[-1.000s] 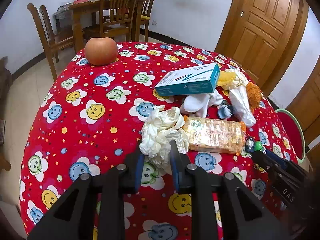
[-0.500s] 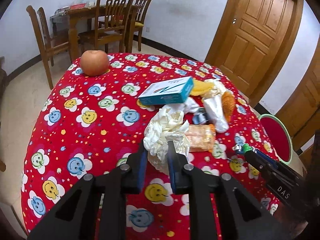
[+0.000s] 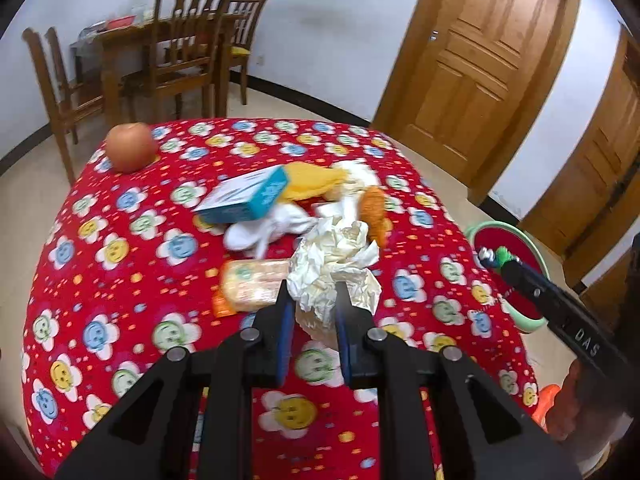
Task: Collect trash
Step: 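Carry the tissue and toy keychain over the red bin with both tools, then open the right tool over the bin while the left tool releases the tissue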
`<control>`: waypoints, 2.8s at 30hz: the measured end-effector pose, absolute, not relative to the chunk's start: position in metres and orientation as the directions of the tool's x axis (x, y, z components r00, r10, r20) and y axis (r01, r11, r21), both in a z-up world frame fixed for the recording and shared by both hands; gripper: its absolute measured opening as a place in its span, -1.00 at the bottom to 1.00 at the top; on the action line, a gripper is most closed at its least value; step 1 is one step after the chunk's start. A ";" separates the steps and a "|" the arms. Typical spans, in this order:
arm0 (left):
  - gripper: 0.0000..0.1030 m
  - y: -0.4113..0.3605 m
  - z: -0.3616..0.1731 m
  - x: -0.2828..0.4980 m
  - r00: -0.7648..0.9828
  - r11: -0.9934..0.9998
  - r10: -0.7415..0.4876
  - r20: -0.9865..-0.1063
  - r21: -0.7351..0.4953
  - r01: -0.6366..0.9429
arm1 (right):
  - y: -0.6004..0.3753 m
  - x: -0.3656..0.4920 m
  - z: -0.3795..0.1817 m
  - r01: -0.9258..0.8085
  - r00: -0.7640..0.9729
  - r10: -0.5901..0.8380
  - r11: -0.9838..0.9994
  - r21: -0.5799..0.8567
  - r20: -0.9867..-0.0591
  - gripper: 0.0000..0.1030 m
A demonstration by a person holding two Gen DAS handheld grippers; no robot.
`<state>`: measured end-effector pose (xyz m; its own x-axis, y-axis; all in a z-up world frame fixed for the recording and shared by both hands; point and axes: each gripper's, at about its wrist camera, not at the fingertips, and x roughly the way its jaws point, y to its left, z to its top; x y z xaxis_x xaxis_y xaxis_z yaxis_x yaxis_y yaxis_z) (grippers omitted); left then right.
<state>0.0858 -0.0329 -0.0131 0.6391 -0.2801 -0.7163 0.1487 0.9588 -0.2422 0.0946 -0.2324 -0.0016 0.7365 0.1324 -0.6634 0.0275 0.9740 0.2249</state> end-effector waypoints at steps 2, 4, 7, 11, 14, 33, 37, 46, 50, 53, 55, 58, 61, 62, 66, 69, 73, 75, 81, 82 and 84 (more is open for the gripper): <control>-0.64 -0.045 -0.010 0.088 0.636 0.956 -0.293 -0.714 -0.240 0.170 | -0.245 0.093 0.004 0.044 0.745 0.119 0.973 0.227 -0.656 -0.43; -0.64 -0.057 -0.006 0.091 0.630 0.952 -0.307 -0.713 -0.241 0.191 | -0.258 0.092 0.008 0.062 0.752 0.103 0.973 0.225 -0.651 -0.43; -0.64 -0.075 -0.002 0.095 0.620 0.946 -0.323 -0.715 -0.237 0.220 | -0.277 0.091 0.013 0.090 0.760 0.073 0.972 0.216 -0.646 -0.43; -0.64 -0.102 0.001 0.102 0.605 0.937 -0.345 -0.718 -0.232 0.260 | -0.304 0.092 0.016 0.138 0.760 0.033 0.968 0.211 -0.649 -0.43; -0.64 -0.120 0.001 0.108 0.586 0.929 -0.365 -0.724 -0.236 0.286 | -0.324 0.093 0.013 0.174 0.749 0.010 0.962 0.212 -0.663 -0.43; -0.64 -0.215 -0.010 0.138 0.517 0.889 -0.412 -0.750 -0.205 0.411 | -0.418 0.112 -0.052 0.397 0.634 -0.121 0.899 0.187 -0.764 -0.39; -0.64 -0.231 -0.015 0.142 0.502 0.879 -0.419 -0.757 -0.199 0.433 | -0.428 0.110 -0.056 0.409 0.626 -0.121 0.892 0.192 -0.770 -0.38; -0.64 -0.274 -0.032 0.152 0.456 0.857 -0.427 -0.781 -0.188 0.480 | -0.444 0.107 -0.056 0.414 0.633 -0.114 0.886 0.210 -0.765 -0.36; -0.64 -0.296 -0.041 0.157 0.436 0.846 -0.428 -0.792 -0.181 0.501 | -0.451 0.105 -0.059 0.425 0.631 -0.110 0.877 0.223 -0.768 -0.36; -0.64 -0.312 -0.051 0.163 0.417 0.839 -0.428 -0.802 -0.180 0.514 | -0.457 0.103 -0.062 0.439 0.629 -0.111 0.867 0.234 -0.770 -0.35; -0.64 -0.322 -0.056 0.167 0.405 0.835 -0.426 -0.809 -0.179 0.521 | -0.462 0.101 -0.063 0.449 0.629 -0.110 0.860 0.243 -0.770 -0.34; -0.64 -0.334 -0.065 0.172 0.396 0.832 -0.421 -0.816 -0.174 0.527 | -0.468 0.098 -0.064 0.462 0.628 -0.114 0.851 0.250 -0.770 -0.29; -0.45 -0.341 -0.069 0.175 0.381 0.824 -0.427 -0.820 -0.179 0.537 | -0.473 0.094 -0.064 0.471 0.628 -0.119 0.845 0.254 -0.769 -0.25; -0.25 -0.342 -0.070 0.175 0.377 0.823 -0.428 -0.821 -0.181 0.538 | -0.474 0.093 -0.064 0.473 0.628 -0.121 0.843 0.254 -0.769 -0.25; 0.05 -0.341 -0.067 0.172 0.392 0.825 -0.434 -0.811 -0.183 0.535 | -0.475 0.090 -0.061 0.477 0.631 -0.123 0.840 0.258 -0.766 -0.18; 0.15 -0.336 -0.062 0.169 0.404 0.830 -0.431 -0.807 -0.178 0.529 | -0.472 0.088 -0.057 0.475 0.635 -0.124 0.841 0.258 -0.763 -0.06; 0.31 -0.320 -0.052 0.164 0.446 0.849 -0.415 -0.793 -0.162 0.502 | -0.465 0.087 -0.051 0.471 0.637 -0.119 0.843 0.262 -0.762 0.05; 0.33 -0.308 -0.044 0.160 0.470 0.860 -0.405 -0.785 -0.153 0.486 | -0.458 0.086 -0.045 0.458 0.646 -0.109 0.847 0.269 -0.756 0.09; 0.42 -0.265 -0.026 0.151 0.527 0.897 -0.371 -0.765 -0.147 0.417 | -0.425 0.085 -0.027 0.389 0.675 -0.070 0.880 0.274 -0.734 0.29; 0.43 -0.259 -0.024 0.150 0.534 0.902 -0.363 -0.764 -0.145 0.406 | -0.417 0.086 -0.024 0.375 0.678 -0.061 0.886 0.273 -0.732 0.32; 0.43 -0.240 -0.017 0.148 0.555 0.919 -0.337 -0.760 -0.137 0.369 | -0.401 0.088 -0.019 0.342 0.686 -0.041 0.900 0.272 -0.727 0.36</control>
